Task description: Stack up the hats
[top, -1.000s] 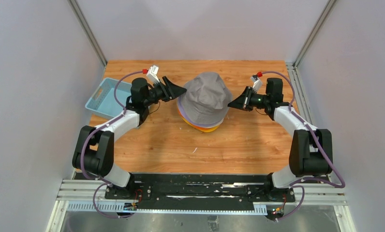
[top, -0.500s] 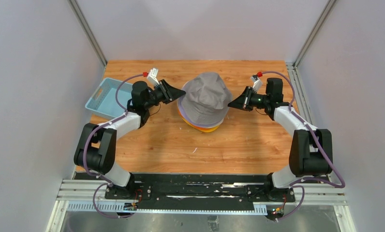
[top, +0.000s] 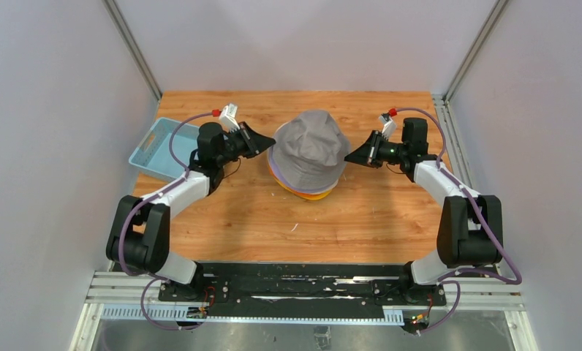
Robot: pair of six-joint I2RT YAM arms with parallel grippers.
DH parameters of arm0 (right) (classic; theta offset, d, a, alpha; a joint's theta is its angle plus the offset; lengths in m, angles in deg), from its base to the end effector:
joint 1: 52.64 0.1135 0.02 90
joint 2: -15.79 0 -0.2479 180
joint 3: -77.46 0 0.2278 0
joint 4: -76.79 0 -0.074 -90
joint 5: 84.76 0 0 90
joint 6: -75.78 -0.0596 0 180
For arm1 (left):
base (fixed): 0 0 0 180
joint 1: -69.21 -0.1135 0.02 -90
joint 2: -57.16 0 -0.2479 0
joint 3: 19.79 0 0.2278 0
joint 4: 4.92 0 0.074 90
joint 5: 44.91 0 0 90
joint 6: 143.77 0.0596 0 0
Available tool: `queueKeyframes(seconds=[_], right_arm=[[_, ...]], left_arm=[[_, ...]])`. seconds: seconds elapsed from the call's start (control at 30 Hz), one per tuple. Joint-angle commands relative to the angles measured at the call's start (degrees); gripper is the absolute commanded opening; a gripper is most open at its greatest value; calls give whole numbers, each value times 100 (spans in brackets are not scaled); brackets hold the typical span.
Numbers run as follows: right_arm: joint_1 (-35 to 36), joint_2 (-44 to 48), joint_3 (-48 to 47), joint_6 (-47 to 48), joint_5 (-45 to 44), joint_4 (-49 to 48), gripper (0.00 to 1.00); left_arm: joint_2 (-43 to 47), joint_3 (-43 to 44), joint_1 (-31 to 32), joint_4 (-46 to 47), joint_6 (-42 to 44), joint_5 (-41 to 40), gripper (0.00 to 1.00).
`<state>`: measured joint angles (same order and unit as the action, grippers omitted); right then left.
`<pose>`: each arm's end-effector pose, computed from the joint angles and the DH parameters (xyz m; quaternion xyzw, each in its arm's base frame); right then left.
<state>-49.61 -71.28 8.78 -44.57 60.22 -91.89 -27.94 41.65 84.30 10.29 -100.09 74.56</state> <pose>0.3144 0.0655 0.2356 -0.0441 0.8002 0.5103 0.3121 0.3129 -0.1147 0.2506 -0.0372 0.7501 -0.4881 0.4447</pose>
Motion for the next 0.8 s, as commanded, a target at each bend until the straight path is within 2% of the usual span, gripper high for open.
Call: queueKeyframes(seconds=[0.0,0.17,0.43,0.57,0.77], right_arm=[[130,-21,-56,141,-108,95,1],[130,-64,-39,151,-145,96,1],[130,-112,-45,193,-165,134,1],[128,-91,-71,204,-139,152,1],[123,-71,-70,274,-165,241,1]], left_arm=[[265,207,18,-1360,814,-731,0],[14,566,19,-2506,1436,-1216,0],[-240,542,13,-2447,1421,-1470,0],[-288,760,19,-2763,1538,-1824,0],[-616,1155,20,-2898,1516,-1838,0]])
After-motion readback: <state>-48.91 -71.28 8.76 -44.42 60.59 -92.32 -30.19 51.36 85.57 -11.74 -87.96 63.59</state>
